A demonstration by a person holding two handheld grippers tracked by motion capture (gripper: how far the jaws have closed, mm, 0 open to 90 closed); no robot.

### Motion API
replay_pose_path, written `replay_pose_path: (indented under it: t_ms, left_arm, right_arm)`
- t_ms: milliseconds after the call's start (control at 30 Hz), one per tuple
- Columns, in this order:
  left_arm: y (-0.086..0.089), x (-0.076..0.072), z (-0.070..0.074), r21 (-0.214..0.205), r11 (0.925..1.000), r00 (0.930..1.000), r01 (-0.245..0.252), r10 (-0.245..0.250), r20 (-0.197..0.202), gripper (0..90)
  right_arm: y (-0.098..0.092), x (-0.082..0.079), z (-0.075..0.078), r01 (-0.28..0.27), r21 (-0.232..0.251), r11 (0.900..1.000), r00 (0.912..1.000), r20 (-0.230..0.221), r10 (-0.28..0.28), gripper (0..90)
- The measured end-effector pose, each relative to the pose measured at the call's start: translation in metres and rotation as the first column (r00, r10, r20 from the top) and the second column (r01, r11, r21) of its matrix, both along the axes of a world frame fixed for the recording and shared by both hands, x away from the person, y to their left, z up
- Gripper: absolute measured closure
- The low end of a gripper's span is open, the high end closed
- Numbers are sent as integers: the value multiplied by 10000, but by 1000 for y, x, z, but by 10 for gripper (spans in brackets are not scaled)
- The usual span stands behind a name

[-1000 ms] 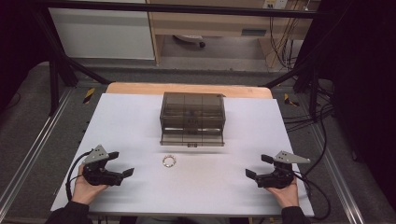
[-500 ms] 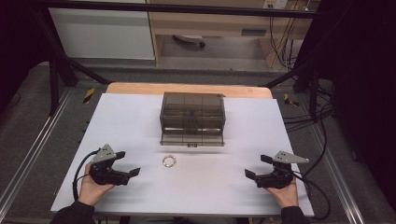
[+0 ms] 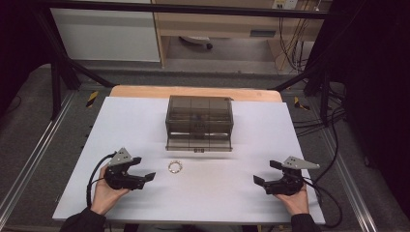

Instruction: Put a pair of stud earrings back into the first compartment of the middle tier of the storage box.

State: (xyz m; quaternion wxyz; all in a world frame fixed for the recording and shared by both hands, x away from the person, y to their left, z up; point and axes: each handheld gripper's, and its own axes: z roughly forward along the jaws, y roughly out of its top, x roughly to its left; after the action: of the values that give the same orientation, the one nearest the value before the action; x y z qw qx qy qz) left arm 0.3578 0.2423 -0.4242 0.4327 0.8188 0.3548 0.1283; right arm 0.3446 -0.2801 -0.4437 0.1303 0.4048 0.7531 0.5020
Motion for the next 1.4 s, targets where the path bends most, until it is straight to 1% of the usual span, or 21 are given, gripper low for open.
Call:
replay_pose_path:
  t_ms: [200, 267, 333, 500, 600, 700, 733, 900, 1100, 1233, 1400]
  left_arm:
    - [-11, 3, 3, 16, 10000, 9999, -69, 69, -88, 212]
    - [-15, 5, 3, 10, 10000, 9999, -24, 24, -145, 227]
    - [-21, 6, 3, 156, 9999, 9999, 6, -4, -170, 241]
    - [-32, 9, 2, 284, 9996, 9995, 91, -82, -317, 291]
    - [-38, 11, 2, 380, 9992, 9994, 135, -123, -309, 333]
    - [-45, 14, 1, 440, 9988, 9990, 205, -187, -410, 381]
    - [-48, 15, 1, 419, 9989, 9988, 196, -177, -457, 392]
    - [-60, 22, -2, 592, 9981, 9984, 170, -138, -553, 435]
    - [-71, 29, -5, 825, 9966, 9985, 29, 17, -555, 491]
    - [-74, 34, -8, 948, 9955, 9979, -22, 83, -639, 527]
    - [-78, 40, -14, 1173, 9931, 9978, -84, 159, -637, 567]
  right_arm:
    - [0, 0, 0, -22, -14, 10000, 10000, -5, 22, 8]
    - [0, 0, 0, -21, -27, 10000, 10000, 2, 21, 7]
    - [0, 0, 0, -6, -22, 10000, 10000, 14, 6, 7]
    - [0, 0, 0, -34, -37, 10000, 10000, 18, 34, 8]
    - [0, 0, 0, -36, -34, 10000, 10000, 4, 36, 8]
    - [0, 0, 0, -39, -34, 10000, 10000, 6, 39, 8]
    - [0, 0, 0, -40, -32, 10000, 10000, 3, 40, 8]
    - [0, 0, 0, -36, -38, 10000, 10000, -19, 36, 9]
    - [0, 0, 0, -51, -40, 10000, 10000, -19, 51, 10]
    - [0, 1, 0, -74, -74, 9999, 10000, -9, 74, 10]
    - [1, 0, -1, -62, -71, 10000, 10000, -29, 62, 11]
